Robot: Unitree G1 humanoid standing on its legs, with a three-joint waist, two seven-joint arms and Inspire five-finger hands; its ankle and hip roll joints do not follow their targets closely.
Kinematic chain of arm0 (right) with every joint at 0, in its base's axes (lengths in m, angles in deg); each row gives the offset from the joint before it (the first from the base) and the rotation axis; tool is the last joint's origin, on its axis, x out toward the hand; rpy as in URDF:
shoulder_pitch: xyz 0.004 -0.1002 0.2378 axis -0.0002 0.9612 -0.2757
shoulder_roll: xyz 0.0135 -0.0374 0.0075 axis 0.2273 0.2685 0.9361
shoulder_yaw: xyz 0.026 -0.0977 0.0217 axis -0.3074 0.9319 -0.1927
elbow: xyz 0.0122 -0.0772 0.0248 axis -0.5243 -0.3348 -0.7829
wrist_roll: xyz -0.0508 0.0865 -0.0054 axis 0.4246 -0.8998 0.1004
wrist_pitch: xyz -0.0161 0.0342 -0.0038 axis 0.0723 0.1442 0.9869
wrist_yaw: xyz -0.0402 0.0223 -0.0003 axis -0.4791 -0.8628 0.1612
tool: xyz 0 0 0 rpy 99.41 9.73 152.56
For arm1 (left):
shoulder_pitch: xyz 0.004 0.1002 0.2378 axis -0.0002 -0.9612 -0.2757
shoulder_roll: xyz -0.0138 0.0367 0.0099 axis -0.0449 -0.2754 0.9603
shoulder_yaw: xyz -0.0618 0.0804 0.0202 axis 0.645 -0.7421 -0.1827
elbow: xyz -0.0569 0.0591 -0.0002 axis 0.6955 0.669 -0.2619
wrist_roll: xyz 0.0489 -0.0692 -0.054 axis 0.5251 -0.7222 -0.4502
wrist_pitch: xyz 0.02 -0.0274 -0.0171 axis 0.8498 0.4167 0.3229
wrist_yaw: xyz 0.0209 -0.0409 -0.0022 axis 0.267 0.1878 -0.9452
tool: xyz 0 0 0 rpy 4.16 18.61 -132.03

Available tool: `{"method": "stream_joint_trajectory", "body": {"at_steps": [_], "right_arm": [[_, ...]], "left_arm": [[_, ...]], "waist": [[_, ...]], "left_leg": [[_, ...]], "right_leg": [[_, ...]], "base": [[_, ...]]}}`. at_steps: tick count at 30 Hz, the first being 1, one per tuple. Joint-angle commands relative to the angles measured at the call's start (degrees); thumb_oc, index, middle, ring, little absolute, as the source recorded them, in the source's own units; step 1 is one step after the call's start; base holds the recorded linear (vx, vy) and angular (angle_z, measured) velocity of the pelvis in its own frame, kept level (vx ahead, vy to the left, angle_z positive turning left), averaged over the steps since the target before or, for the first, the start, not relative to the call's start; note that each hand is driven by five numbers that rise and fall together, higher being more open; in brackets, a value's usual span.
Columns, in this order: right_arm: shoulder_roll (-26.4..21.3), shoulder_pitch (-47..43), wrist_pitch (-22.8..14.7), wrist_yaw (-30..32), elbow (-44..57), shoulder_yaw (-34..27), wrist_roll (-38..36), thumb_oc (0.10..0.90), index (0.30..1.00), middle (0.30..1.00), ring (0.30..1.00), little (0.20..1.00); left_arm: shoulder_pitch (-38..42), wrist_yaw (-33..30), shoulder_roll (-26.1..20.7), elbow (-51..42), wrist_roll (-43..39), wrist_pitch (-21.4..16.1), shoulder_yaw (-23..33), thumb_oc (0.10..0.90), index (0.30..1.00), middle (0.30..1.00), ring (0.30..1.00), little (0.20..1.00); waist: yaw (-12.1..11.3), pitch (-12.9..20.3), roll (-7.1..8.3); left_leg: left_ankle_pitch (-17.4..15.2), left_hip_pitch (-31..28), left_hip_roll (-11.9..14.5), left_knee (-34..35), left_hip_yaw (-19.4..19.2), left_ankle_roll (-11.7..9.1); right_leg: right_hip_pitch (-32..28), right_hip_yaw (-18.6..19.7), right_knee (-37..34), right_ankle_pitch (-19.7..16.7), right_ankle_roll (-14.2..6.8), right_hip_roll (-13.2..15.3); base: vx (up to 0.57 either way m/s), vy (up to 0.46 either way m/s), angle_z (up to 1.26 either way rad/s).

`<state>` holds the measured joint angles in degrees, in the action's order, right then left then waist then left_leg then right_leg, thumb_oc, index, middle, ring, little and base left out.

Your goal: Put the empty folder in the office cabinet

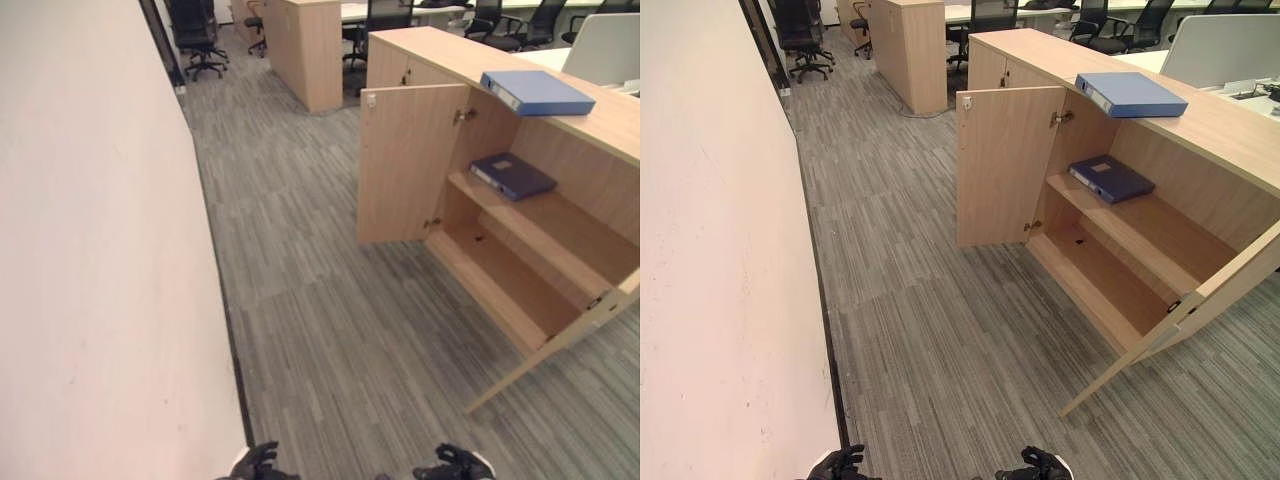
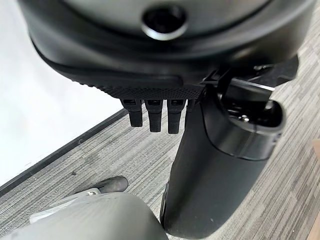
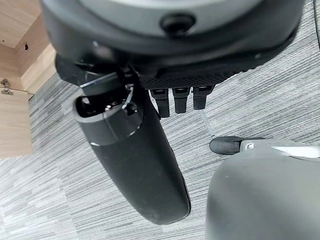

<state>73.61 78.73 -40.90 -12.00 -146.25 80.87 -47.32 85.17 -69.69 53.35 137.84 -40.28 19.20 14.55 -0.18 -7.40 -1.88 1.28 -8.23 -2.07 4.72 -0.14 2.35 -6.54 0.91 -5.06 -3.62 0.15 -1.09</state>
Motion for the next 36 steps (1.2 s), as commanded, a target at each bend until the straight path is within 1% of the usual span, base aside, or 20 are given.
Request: {"method": "stream_joint_trajectory", "body": {"at_steps": [1,18,30,36], "right_arm": [[-1.68,-1.98,-2.69,-0.26,2.57,1.9,-1.99,0.8,0.9,0.9,0.9,0.9],[-1.54,-1.96,-1.92,-0.37,-1.44,1.56,-1.38,0.8,0.9,0.9,0.9,0.9],[-1.77,-2.17,-1.57,-0.42,-1.96,1.83,-0.63,0.8,0.9,0.9,0.9,0.9],[-1.9,-2.16,-1.44,-0.55,-2.0,1.84,-0.64,0.8,0.9,0.9,0.9,0.9]], "left_arm": [[3.78,0.86,-1.1,0.32,-1.47,-2.37,-0.53,0.8,0.9,0.9,0.9,0.9],[3.83,0.88,-0.77,1.55,-1.21,-2.22,-0.69,0.8,0.9,0.9,0.9,0.9],[3.87,0.95,-0.9,1.82,-1.16,-2.2,-0.53,0.8,0.9,0.9,0.9,0.9],[4.12,0.97,-0.96,2.32,-1.01,-2.15,-0.73,0.8,0.9,0.9,0.9,0.9]], "waist": [[-0.74,1.56,2.15],[-0.5,1.82,2.1],[-0.6,1.68,1.92],[-0.21,1.65,1.75]], "left_leg": [[-4.08,-1.08,2.23,0.28,4.41,-3.28],[-4.09,-1.35,2.78,0.28,4.5,-3.58],[-4.04,-1.17,2.83,0.28,4.5,-3.74],[-3.98,-1.21,2.83,0.28,4.9,-3.85]], "right_leg": [[-1.37,4.97,1.02,5.28,-6.66,4.94],[-1.81,4.73,0.95,5.59,-6.36,4.6],[-1.8,4.25,0.82,5.64,-6.24,4.36],[-1.97,4.17,0.96,6.06,-6.12,4.18]], "base": [[0.0,0.0,0.0],[0.0,0.0,0.0],[0.0,0.0,0.0],[0.0,-0.005,0.0]]}}
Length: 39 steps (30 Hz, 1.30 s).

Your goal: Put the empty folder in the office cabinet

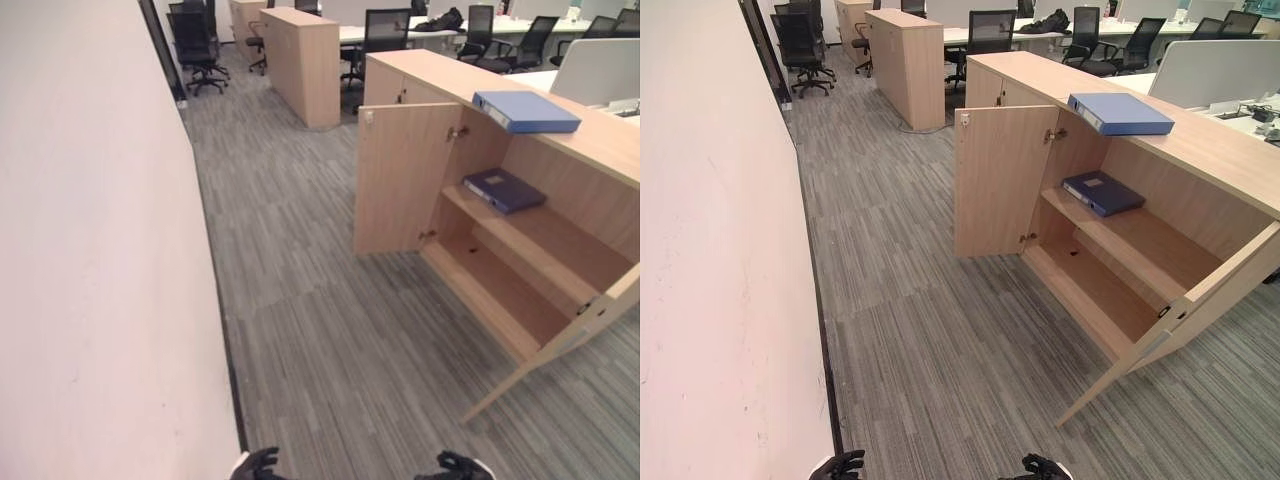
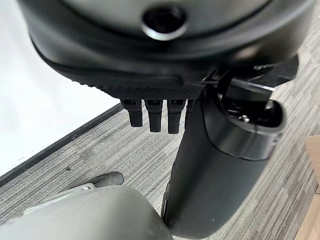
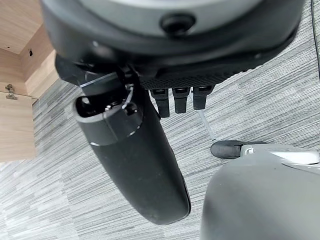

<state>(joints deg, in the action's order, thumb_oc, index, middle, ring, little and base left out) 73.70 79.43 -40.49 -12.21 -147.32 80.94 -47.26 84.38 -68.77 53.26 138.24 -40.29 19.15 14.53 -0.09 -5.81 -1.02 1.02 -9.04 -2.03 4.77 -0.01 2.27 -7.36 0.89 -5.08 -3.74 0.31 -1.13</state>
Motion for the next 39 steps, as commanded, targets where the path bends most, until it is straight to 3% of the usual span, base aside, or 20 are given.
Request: {"method": "stream_joint_trajectory", "body": {"at_steps": [1,13,18,23,24,26,29,32,34,39], "right_arm": [[-2.1,-2.8,-1.86,-0.39,-0.98,1.64,-0.81,0.8,0.9,0.9,0.9,0.9],[-2.16,-2.84,-1.68,-0.5,-1.03,1.38,-1.47,0.8,0.9,0.9,0.9,0.9],[-2.29,-3.22,-1.92,-0.51,-0.69,1.63,-1.66,0.8,0.9,0.9,0.9,0.9],[-2.86,-3.56,-2.24,-0.31,0.03,1.14,-1.85,0.8,0.9,0.9,0.9,0.9],[-3.24,-3.7,-2.27,-0.04,0.27,0.73,-1.89,0.8,0.9,0.9,0.9,0.9],[-3.71,-4.13,-1.96,0.27,-0.21,0.24,-2.24,0.8,0.9,0.9,0.9,0.9],[-4.12,-3.95,-1.45,0.39,-0.65,-0.46,-2.75,0.8,0.9,0.9,0.9,0.9],[-4.42,-4.09,-1.32,0.51,-0.8,-0.59,-2.86,0.8,0.9,0.9,0.9,0.9],[-5.18,-4.76,-1.29,1.03,-0.9,-0.89,-3.25,0.8,0.9,0.9,0.9,0.9],[-5.7,-5.59,-0.93,1.68,-2.54,-2.15,-3.81,0.8,0.9,0.9,0.9,0.9]], "left_arm": [[4.95,0.05,-0.91,1.77,-1.1,-2.05,-0.69,0.8,0.9,0.9,0.9,0.9],[5.35,0.18,-1.02,1.64,-1.73,-1.77,-0.77,0.8,0.9,0.9,0.9,0.9],[5.6,0.27,-1.38,1.64,-2.57,-1.66,-0.5,0.8,0.9,0.9,0.9,0.9],[6.13,0.35,-1.76,1.09,-3.55,-1.62,-0.35,0.8,0.9,0.9,0.9,0.9],[6.56,0.28,-1.89,0.28,-3.85,-1.53,-0.35,0.8,0.9,0.9,0.9,0.9],[6.67,-0.07,-1.96,0.56,-4.23,-1.33,-0.04,0.8,0.9,0.9,0.9,0.9],[6.33,-0.11,-2.14,1.14,-4.97,-1.28,0.6,0.8,0.9,0.9,0.9,0.9],[5.7,-0.19,-2.21,1.78,-5.12,-1.24,0.87,0.8,0.9,0.9,0.9,0.9],[4.84,-0.49,-2.41,0.41,-6.1,-1.28,1.13,0.8,0.9,0.9,0.9,0.9],[3.68,-0.71,-2.66,-0.11,-6.1,-1.35,2.2,0.8,0.9,0.9,0.9,0.9]], "waist": [[-0.27,0.08,0.8],[0.07,-0.79,0.36],[-0.27,-2.07,0.36],[-0.21,-3.57,0.95],[-0.29,-5.07,1.5],[-0.07,-5.91,1.88],[-1.19,-6.02,1.86],[-2.64,-6.35,1.23],[-5.13,-7.5,-0.25],[-7.2,-7.98,-0.25]], "left_leg": [[-3.7,-0.4,2.85,0.23,4.81,-3.79],[-3.26,-0.17,4.28,0.19,5.11,-4.47],[-4.46,0.81,5.8,-3.19,5.1,-5.26],[-4.87,5.81,6.53,-12.72,4.69,-7.51],[-2.32,10.29,6.73,-21.41,3.3,-8.25],[0.79,14.46,7.87,-26.83,1.55,-7.29],[1.0,19.44,8.85,-23.41,-1.0,-6.15],[3.73,21.47,8.47,-18.74,0.3,-6.54],[6.38,26.55,8.63,-11.02,4.3,-7.14],[7.12,29.38,9.8,-4.02,7.7,-7.58]], "right_leg": [[-1.17,4.22,1.04,6.28,-6.19,4.16],[0.6,4.17,4.35,7.91,-5.05,2.37],[1.44,3.64,7.56,10.08,-3.95,0.98],[1.87,2.85,9.38,11.07,-3.13,0.55],[0.91,2.66,9.73,11.2,-2.4,0.89],[0.1,2.28,10.48,11.99,-1.78,1.16],[-1.35,2.6,11.85,14.35,-1.54,1.52],[-2.62,3.66,13.51,16.89,-1.4,0.86],[-5.15,6.31,15.71,20.47,-0.79,-0.64],[-9.22,11.36,17.51,25.28,-0.67,0.04]], "base": [[0.0,0.0,0.0],[0.01,-0.047,0.01],[0.02,-0.103,0.0],[-0.01,-0.112,0.03],[0.02,-0.118,0.09],[0.09,-0.093,0.29],[0.2,0.012,0.15],[0.22,0.047,-0.13],[0.37,0.072,-0.16],[0.34,0.12,-0.34]]}}
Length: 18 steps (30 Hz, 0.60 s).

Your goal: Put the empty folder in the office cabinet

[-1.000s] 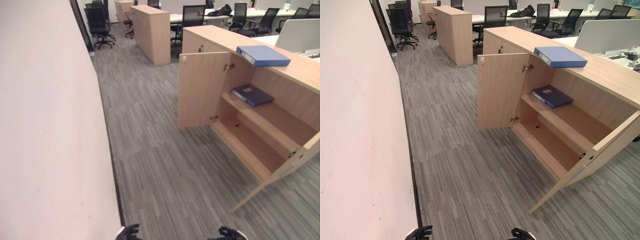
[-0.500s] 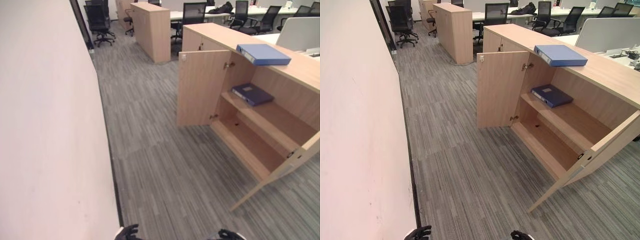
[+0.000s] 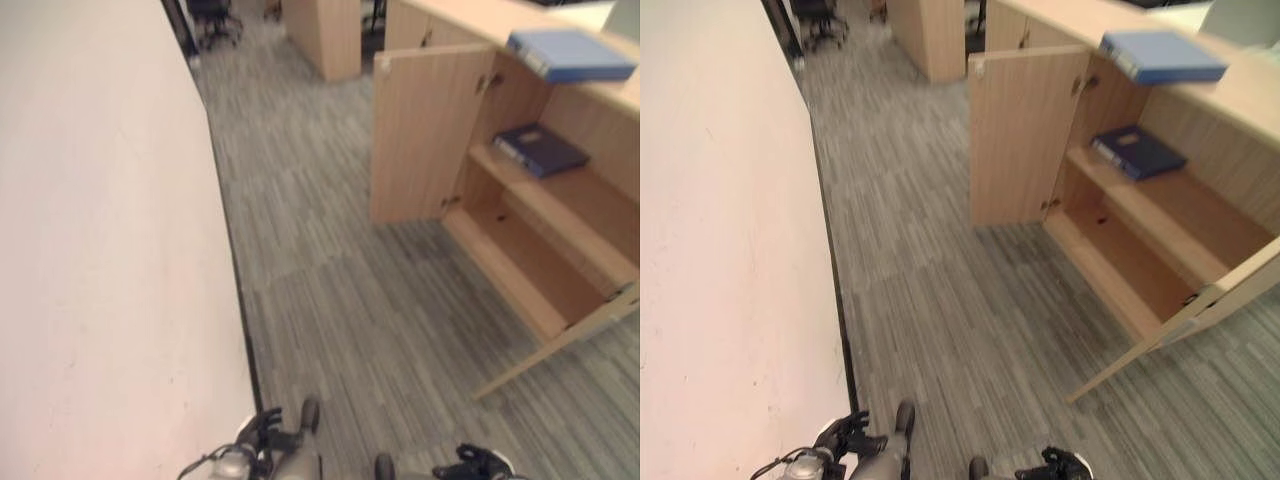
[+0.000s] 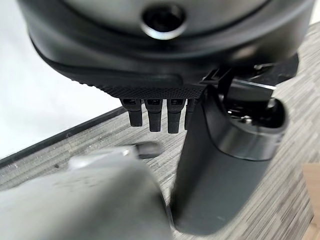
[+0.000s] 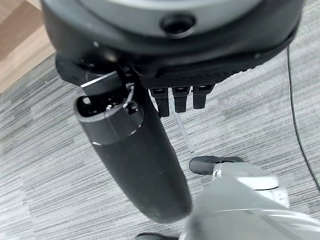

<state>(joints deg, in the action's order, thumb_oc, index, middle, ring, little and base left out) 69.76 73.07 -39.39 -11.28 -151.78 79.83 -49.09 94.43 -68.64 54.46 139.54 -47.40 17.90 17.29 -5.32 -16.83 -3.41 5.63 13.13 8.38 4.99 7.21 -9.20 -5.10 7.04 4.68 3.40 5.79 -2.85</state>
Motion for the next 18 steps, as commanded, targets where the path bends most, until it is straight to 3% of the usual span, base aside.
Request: {"method": "stream_joint_trajectory", "body": {"at_steps": [1,5,6,7,8,9,10,12,13,15,16,18], "right_arm": [[-1.77,0.62,-1.89,0.74,1.74,-1.01,-1.84,0.8,0.9,0.9,0.9,0.9],[-1.13,1.32,-1.34,-0.15,1.03,-1.48,-0.83,0.8,0.9,0.9,0.9,0.9],[-1.09,1.32,-1.35,-0.14,1.04,-1.48,-0.83,0.8,0.9,0.9,0.9,0.9],[-0.57,1.48,-1.29,-0.22,0.73,-1.92,-0.83,0.8,0.9,0.9,0.9,0.9],[-0.52,1.46,-1.29,-0.2,0.74,-1.94,-0.83,0.8,0.9,0.9,0.9,0.9],[-0.34,1.52,-1.25,-0.28,0.77,-2.13,-0.89,0.8,0.9,0.9,0.9,0.9],[-0.01,1.54,-1.16,-0.39,0.77,-2.3,-0.94,0.8,0.9,0.9,0.9,0.9],[0.38,1.32,-1.21,-0.55,0.75,-2.4,-1.33,0.8,0.9,0.9,0.9,0.9],[0.38,1.36,-1.21,-0.56,0.75,-2.41,-1.33,0.8,0.9,0.9,0.9,0.9],[0.9,-0.03,-1.25,-0.49,1.54,-2.1,-1.01,0.8,0.9,0.9,0.9,0.9],[0.94,-0.06,-1.25,-0.48,1.53,-2.12,-1.0,0.8,0.9,0.9,0.9,0.9],[1.15,-1.7,-1.31,-0.26,1.88,-2.22,-1.1,0.8,0.9,0.9,0.9,0.9]], "left_arm": [[-6.74,-0.77,-3.83,-1.34,0.96,-0.13,-0.36,0.8,0.9,0.9,0.9,0.9],[-8.24,-0.6,-3.95,-1.0,2.18,-0.09,0.03,0.8,0.9,0.9,0.9,0.9],[-8.25,-0.59,-3.99,-1.02,2.19,-0.09,0.05,0.8,0.9,0.9,0.9,0.9],[-8.09,-0.52,-4.18,-0.49,3.17,0.11,-0.13,0.8,0.9,0.9,0.9,0.9],[-8.06,-0.51,-4.22,-0.48,3.19,0.1,-0.13,0.8,0.9,0.9,0.9,0.9],[-7.93,-0.58,-4.35,-0.33,3.54,0.1,-0.38,0.8,0.9,0.9,0.9,0.9],[-7.82,-0.6,-4.58,-0.41,3.88,0.12,-0.53,0.8,0.9,0.9,0.9,0.9],[-7.63,-0.62,-4.89,-0.48,4.05,-0.1,-0.97,0.8,0.9,0.9,0.9,0.9],[-7.66,-0.63,-4.89,-0.46,4.05,-0.11,-1.0,0.8,0.9,0.9,0.9,0.9],[-6.29,-0.59,-6.23,-2.91,4.1,0.03,-1.68,0.8,0.9,0.9,0.9,0.9],[-6.27,-0.58,-6.27,-2.93,4.09,0.06,-1.69,0.8,0.9,0.9,0.9,0.9],[-5.31,-0.65,-7.27,-4.81,3.88,0.21,-1.97,0.8,0.9,0.9,0.9,0.9]], "waist": [[-2.69,3.45,2.03],[-4.58,6.1,2.5],[-4.86,6.21,2.17],[-4.66,7.25,3.39],[-4.97,7.45,3.02],[-4.67,7.89,3.92],[-4.58,8.62,4.43],[-4.89,9.65,5.35],[-4.7,9.71,5.78],[-5.26,10.66,7.25],[-5.34,10.79,7.33],[-5.82,10.36,6.22]], "left_leg": [[2.75,7.67,0.06,-4.26,1.52,3.54],[5.69,8.01,2.03,-6.69,3.33,1.64],[5.95,8.24,2.45,-6.79,3.33,1.69],[6.58,8.42,1.71,-7.75,2.52,1.3],[6.81,8.78,2.16,-7.92,2.54,1.36],[7.11,8.95,1.19,-9.21,1.88,1.17],[7.13,9.35,0.66,-10.47,1.13,1.03],[6.67,10.5,-0.24,-12.62,0.01,1.2],[6.19,10.48,-0.69,-12.77,-0.08,1.17],[1.99,10.78,-2.48,-15.11,-2.56,3.44],[1.85,10.99,-2.48,-15.3,-2.65,3.48],[0.21,10.02,-1.7,-15.69,-3.55,4.77]], "right_leg": [[-12.58,6.57,7.55,18.67,-6.38,2.1],[-16.68,10.24,5.53,19.38,-8.53,6.21],[-16.52,10.63,5.19,18.89,-8.67,5.95],[-17.17,10.11,4.85,18.66,-9.71,8.11],[-16.95,10.54,4.35,18.04,-9.88,7.84],[-17.19,10.03,4.47,17.33,-10.75,9.25],[-16.5,9.96,4.31,15.38,-11.69,10.14],[-15.76,10.94,4.58,7.54,-13.89,11.61],[-15.89,10.55,4.76,7.98,-13.76,11.99],[-12.92,10.14,8.63,-3.84,-17.29,13.59],[-12.77,10.22,8.61,-3.85,-17.31,13.64],[-8.23,8.55,13.78,-10.15,-19.25,13.03]], "base": [[0.33,0.211,-0.68],[0.35,0.283,-0.83],[0.27,0.248,-0.89],[0.16,0.197,-0.34],[0.29,0.281,0.05],[0.19,0.188,0.4],[0.28,0.265,0.3],[0.23,0.216,0.06],[0.27,0.214,0.02],[0.3,0.259,-0.05],[0.22,0.199,-0.1],[0.15,0.193,-0.24]]}}
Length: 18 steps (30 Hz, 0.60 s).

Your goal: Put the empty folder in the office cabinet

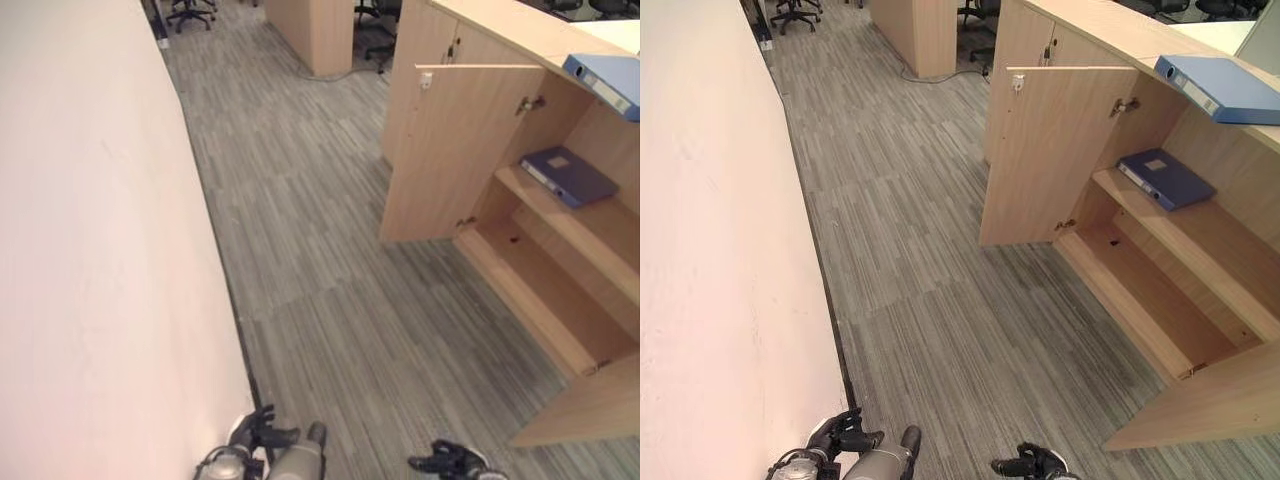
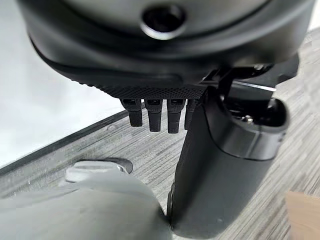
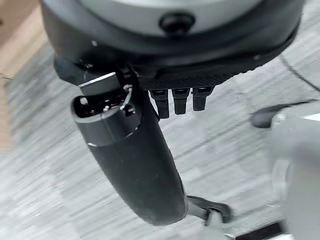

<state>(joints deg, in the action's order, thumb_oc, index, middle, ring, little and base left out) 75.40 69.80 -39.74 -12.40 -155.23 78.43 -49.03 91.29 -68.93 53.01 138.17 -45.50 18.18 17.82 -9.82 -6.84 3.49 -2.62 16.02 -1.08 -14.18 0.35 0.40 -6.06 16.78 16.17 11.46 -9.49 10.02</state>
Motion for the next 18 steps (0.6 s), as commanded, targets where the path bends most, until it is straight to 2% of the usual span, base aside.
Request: {"method": "stream_joint_trajectory", "body": {"at_steps": [1,2,3,4,6,7,8,9,10,11,12,13,14,15,16,18], "right_arm": [[-4.41,0.79,-1.05,0.96,5.73,-0.78,-1.27,0.8,0.9,0.9,0.9,0.9],[-4.4,-0.23,-1.07,1.19,6.09,-0.63,-1.25,0.8,0.9,0.9,0.9,0.9],[-4.29,-0.9,-1.41,1.38,6.7,-0.51,-1.48,0.8,0.9,0.9,0.9,0.9],[-4.14,-1.43,-1.66,1.53,7.23,-0.37,-1.77,0.8,0.9,0.9,0.9,0.9],[-3.87,-1.28,-2.07,1.29,7.96,0.28,-2.4,0.8,0.9,0.9,0.9,0.9],[-3.86,-1.34,-2.39,1.5,8.19,0.27,-3.18,0.8,0.9,0.9,0.9,0.9],[-3.95,-1.07,-2.6,1.72,7.81,0.36,-3.58,0.8,0.9,0.9,0.9,0.9],[-3.93,-1.05,-2.61,1.72,7.8,0.39,-3.59,0.8,0.9,0.9,0.9,0.9],[-4.06,-0.49,-2.46,1.97,6.86,0.01,-3.92,0.8,0.9,0.9,0.9,0.9],[-4.1,-0.45,-2.47,1.96,6.85,0.05,-3.93,0.8,0.9,0.9,0.9,0.9],[-4.25,-0.28,-2.29,2.04,6.03,-0.4,-4.1,0.8,0.9,0.9,0.9,0.9],[-4.04,0.59,-1.8,2.09,4.73,-1.7,-3.93,0.8,0.9,0.9,0.9,0.9],[-4.11,0.65,-1.8,2.09,4.74,-1.7,-3.91,0.8,0.9,0.9,0.9,0.9],[-4.21,1.43,-1.48,2.0,4.21,-2.34,-3.3,0.8,0.9,0.9,0.9,0.9],[-4.37,2.17,-1.44,2.14,3.9,-2.93,-3.04,0.8,0.9,0.9,0.9,0.9],[-4.83,4.62,-1.39,2.07,2.85,-3.93,-2.83,0.8,0.9,0.9,0.9,0.9]], "left_arm": [[-1.81,-0.44,-6.64,-4.62,1.6,0.06,-2.59,0.8,0.9,0.9,0.9,0.9],[-1.54,-0.57,-7.21,-6.08,0.98,0.05,-2.68,0.8,0.9,0.9,0.9,0.9],[-1.35,-0.53,-8.06,-7.95,0.68,-0.02,-2.85,0.8,0.9,0.9,0.9,0.9],[-1.08,-0.41,-7.68,-7.22,0.29,-0.02,-2.93,0.8,0.9,0.9,0.9,0.9],[0.08,-0.58,-7.49,-6.19,-0.22,-0.04,-2.7,0.8,0.9,0.9,0.9,0.9],[0.54,-0.71,-7.43,-5.62,-0.54,-0.15,-2.35,0.8,0.9,0.9,0.9,0.9],[1.16,-0.77,-7.28,-4.81,-0.53,-0.05,-2.18,0.8,0.9,0.9,0.9,0.9],[1.15,-0.76,-7.29,-4.76,-0.53,-0.08,-2.17,0.8,0.9,0.9,0.9,0.9],[1.43,-0.88,-6.6,-3.38,-0.23,-0.23,-2.13,0.8,0.9,0.9,0.9,0.9],[1.4,-0.88,-6.55,-3.33,-0.22,-0.27,-2.12,0.8,0.9,0.9,0.9,0.9],[1.64,-1.03,-6.18,-2.45,-0.01,-0.44,-2.08,0.8,0.9,0.9,0.9,0.9],[2.27,-1.24,-5.7,-0.5,0.96,-0.5,-1.84,0.8,0.9,0.9,0.9,0.9],[2.3,-1.25,-5.6,-0.38,1.01,-0.58,-1.86,0.8,0.9,0.9,0.9,0.9],[2.23,-1.29,-5.53,0.76,1.73,-0.63,-1.59,0.8,0.9,0.9,0.9,0.9],[2.12,-1.13,-5.6,1.42,1.89,-0.8,-1.36,0.8,0.9,0.9,0.9,0.9],[1.33,-0.83,-5.3,2.39,2.62,-1.01,-0.92,0.8,0.9,0.9,0.9,0.9]], "waist": [[-1.21,-0.27,-1.31],[-0.8,-1.28,-2.11],[-0.7,-2.3,-3.67],[0.29,-2.78,-3.74],[2.71,-3.86,-4.7],[3.84,-4.7,-5.18],[5.35,-5.45,-4.69],[5.51,-5.77,-4.67],[7.18,-5.88,-3.96],[7.21,-6.2,-4.19],[8.29,-6.3,-4.46],[10.53,-6.35,-5.25],[10.51,-6.35,-5.64],[11.54,-6.21,-6.35],[12.28,-6.06,-6.37],[12.95,-4.64,-5.93]], "left_leg": [[7.23,5.93,8.0,3.52,2.82,-4.03],[5.77,4.16,8.01,3.63,2.23,-3.34],[4.58,2.06,8.44,3.93,0.59,-2.13],[3.51,-0.68,7.55,4.7,-0.17,-1.28],[2.23,-5.25,6.52,6.38,-0.37,-0.36],[1.41,-7.44,6.43,6.85,-0.48,-0.35],[-0.31,-10.59,5.58,7.47,-1.12,-0.47],[-0.6,-11.06,5.51,7.43,-1.02,-0.47],[-2.33,-14.79,4.7,9.04,-1.75,-0.95],[-2.55,-15.45,4.91,9.23,-1.72,-0.99],[-3.26,-17.9,5.22,11.02,-2.08,-1.48],[-3.9,-21.43,6.65,13.6,-2.68,-2.85],[-4.08,-21.77,7.02,13.85,-2.7,-2.91],[-4.47,-23.58,7.95,15.18,-3.28,-3.56],[-4.89,-24.96,8.06,15.77,-3.75,-4.06],[-6.29,-27.8,7.49,16.67,-4.47,-4.54]], "right_leg": [[-4.52,-3.97,6.15,-19.81,-4.01,0.27],[-2.11,-7.92,10.02,-20.14,-3.2,1.16],[0.16,-13.63,12.41,-19.2,-3.08,1.74],[2.38,-15.22,14.31,-17.11,-2.47,0.94],[8.31,-16.18,15.59,-9.84,-1.43,-4.34],[10.91,-17.61,14.06,-6.38,-0.91,-6.31],[13.53,-20.53,6.31,-4.87,0.22,-6.83],[12.96,-20.66,6.28,-4.56,0.21,-6.75],[15.94,-22.57,-2.9,-7.41,1.03,-5.14],[15.19,-22.68,-3.26,-7.35,1.03,-5.35],[16.64,-23.42,-7.94,-9.36,0.75,-4.52],[21.01,-25.23,-13.42,-12.81,-0.73,-1.73],[20.65,-25.41,-13.7,-12.79,-0.76,-2.1],[22.41,-25.95,-15.07,-13.84,-1.44,-0.95],[23.19,-26.68,-15.92,-14.61,-1.85,-0.21],[20.71,-27.55,-18.03,-17.19,-1.81,0.5]], "base": [[0.2,0.255,-0.31],[0.25,0.348,-0.27],[0.26,0.411,-0.28],[0.29,0.447,-0.21],[0.31,0.298,-0.39],[0.43,0.138,-0.74],[0.35,0.066,-0.66],[0.46,-0.048,-0.32],[0.27,-0.056,-0.04],[0.4,-0.083,0.11],[0.4,-0.136,-0.03],[0.4,-0.134,-0.23],[0.38,-0.133,-0.31],[0.26,-0.087,-0.19],[0.35,-0.119,-0.12],[0.29,-0.113,-0.2]]}}
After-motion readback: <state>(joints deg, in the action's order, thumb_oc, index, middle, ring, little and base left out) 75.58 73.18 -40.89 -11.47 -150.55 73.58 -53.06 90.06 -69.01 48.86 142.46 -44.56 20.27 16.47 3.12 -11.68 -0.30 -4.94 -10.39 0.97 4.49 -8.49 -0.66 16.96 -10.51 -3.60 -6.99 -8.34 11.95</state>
